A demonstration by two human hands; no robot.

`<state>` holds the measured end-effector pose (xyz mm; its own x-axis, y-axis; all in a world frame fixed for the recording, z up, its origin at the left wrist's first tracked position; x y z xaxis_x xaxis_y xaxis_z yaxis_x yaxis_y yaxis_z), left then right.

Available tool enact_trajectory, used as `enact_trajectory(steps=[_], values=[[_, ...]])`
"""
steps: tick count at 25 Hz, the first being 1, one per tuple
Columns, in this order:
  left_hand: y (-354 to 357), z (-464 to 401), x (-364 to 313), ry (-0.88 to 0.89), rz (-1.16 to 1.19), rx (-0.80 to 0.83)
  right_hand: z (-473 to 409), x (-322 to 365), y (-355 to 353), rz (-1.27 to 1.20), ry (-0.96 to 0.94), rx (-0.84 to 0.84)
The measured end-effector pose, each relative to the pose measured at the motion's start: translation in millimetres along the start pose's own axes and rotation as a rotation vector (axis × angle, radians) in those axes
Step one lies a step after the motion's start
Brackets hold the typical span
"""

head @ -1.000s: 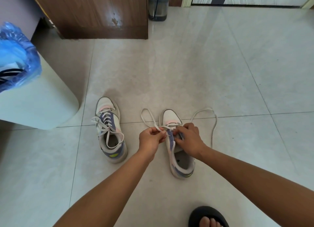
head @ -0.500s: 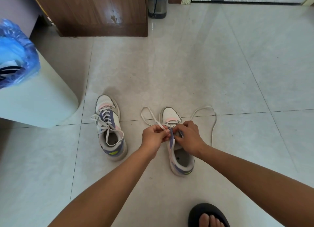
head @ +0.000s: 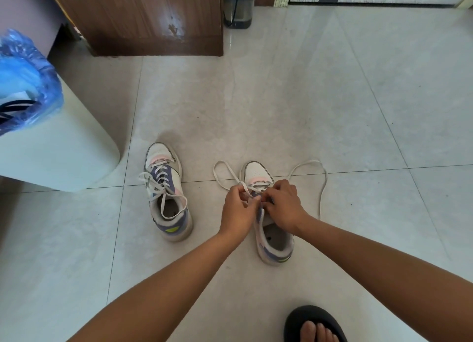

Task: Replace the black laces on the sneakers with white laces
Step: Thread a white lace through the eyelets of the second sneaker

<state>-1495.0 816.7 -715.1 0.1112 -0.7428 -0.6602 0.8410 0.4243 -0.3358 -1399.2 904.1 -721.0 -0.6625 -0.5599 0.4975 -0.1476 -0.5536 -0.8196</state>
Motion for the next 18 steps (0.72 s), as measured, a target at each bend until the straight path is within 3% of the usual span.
enact_trajectory(steps=[3, 5, 8, 10, 12, 15, 18], values=[[23, 30, 15, 0.089, -0.505, 0.019, 0, 7, 3, 0.109, -0.004, 0.085], [41, 38, 35, 0.014, -0.793, 0.061, 3, 13, 4, 0.169, -0.02, 0.143], [45, 31, 45, -0.196, -0.689, 0.091, 21, 26, -14, 0.292, -0.143, 0.118], [42, 25, 43, -0.229, -0.595, 0.087, 52, 42, -27, 0.514, -0.517, 0.006], [37, 20, 39, -0.213, -0.593, 0.082, 101, 21, -20, 0.738, -0.719, 0.118], [31, 13, 34, -0.182, -0.649, 0.05, 169, -71, -10, 1.017, -0.658, 0.414], [30, 10, 33, -0.161, -0.68, 0.049, 209, -160, -9, 1.154, -0.586, 0.543]])
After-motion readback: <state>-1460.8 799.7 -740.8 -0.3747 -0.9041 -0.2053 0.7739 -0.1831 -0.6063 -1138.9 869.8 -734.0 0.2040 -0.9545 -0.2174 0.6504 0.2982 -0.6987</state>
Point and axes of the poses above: each hand's wrist, its own z-axis away from the middle knuckle, its own y-axis out of the palm, x = y × z, the point moved 8 cm from there along -z, towards the middle knuckle, and after that the axes turned 15 degrees about -y, right-handed, at the moved point
